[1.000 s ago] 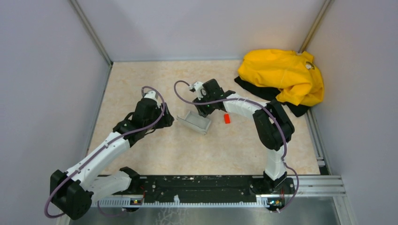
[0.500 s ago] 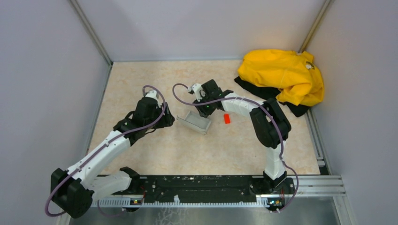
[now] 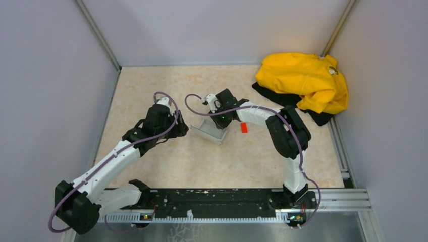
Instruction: Fold the paper box
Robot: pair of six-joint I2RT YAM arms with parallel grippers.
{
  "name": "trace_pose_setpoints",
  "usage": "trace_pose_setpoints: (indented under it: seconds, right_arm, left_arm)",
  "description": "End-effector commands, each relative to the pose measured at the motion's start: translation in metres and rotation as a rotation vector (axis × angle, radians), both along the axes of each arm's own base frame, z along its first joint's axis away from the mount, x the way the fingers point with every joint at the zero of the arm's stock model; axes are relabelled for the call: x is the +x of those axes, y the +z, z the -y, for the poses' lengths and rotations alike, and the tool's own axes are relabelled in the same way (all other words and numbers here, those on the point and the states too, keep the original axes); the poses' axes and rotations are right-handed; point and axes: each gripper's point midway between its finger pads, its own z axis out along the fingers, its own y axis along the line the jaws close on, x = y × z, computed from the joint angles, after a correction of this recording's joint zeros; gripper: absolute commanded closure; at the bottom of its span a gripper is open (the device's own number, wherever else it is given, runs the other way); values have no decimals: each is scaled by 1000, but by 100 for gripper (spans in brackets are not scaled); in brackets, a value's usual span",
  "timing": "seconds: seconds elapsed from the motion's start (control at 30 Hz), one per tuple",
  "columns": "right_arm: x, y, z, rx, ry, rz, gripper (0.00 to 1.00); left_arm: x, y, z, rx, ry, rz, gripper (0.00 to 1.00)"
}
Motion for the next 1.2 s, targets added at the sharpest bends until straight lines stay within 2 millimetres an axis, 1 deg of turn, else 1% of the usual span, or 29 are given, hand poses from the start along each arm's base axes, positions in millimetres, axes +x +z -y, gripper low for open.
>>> trace_pose_setpoints:
  seconds: [0.0,0.17,0.23,0.3,0.4,0.43,0.47,0.67,0.7,0.77,0.8,0.87,0.93,1.0,1.03,1.07,1.1,1.17]
  right_arm:
    - [0,-1,-10,2,-1,5,78]
    - [4,-5,-9,-24,-65,-1,87]
    - [10,0,-6,-22,-129,16,92]
    - [18,11,-2,-8,-225,45,97]
    - [27,22,11,31,-474,51,100]
    - [26,23,15,45,-543,44,100]
    - [26,25,14,80,-595,33,100]
    - [9,12,6,223,-834,-121,100]
    - [7,12,6,240,-870,-132,98]
    - [3,16,4,299,-898,-140,81]
    - [4,24,1,331,-902,-129,73]
    - [1,33,4,345,-909,-101,67]
    - [3,45,8,360,-886,-53,62]
    - [12,61,13,344,-816,28,55]
    - [16,69,12,339,-740,63,52]
    - [18,78,3,355,-623,88,49]
    - [21,82,-1,338,-510,117,48]
    - [32,85,-4,271,-351,164,49]
  left_arm:
    - [3,9,4,-33,-6,36,34]
    - [4,11,4,-32,-12,49,33]
    - [5,11,4,-34,-14,55,33]
    - [5,11,4,-33,-15,61,33]
    - [6,11,3,-29,-15,69,33]
    - [7,12,3,-29,-15,73,33]
    - [7,13,3,-28,-15,74,33]
    - [8,15,1,-23,-9,84,33]
    - [9,15,1,-21,-9,83,33]
    - [10,15,2,-20,-8,82,33]
    - [10,14,2,-18,-11,78,33]
    - [12,14,3,-16,-10,77,33]
    - [13,17,4,-17,-12,83,33]
    - [15,18,4,-17,-11,86,33]
    - [15,20,4,-16,-11,90,33]
    - [16,20,4,-14,-10,91,33]
    - [17,21,4,-11,-8,91,33]
    - [18,22,4,-8,-10,92,33]
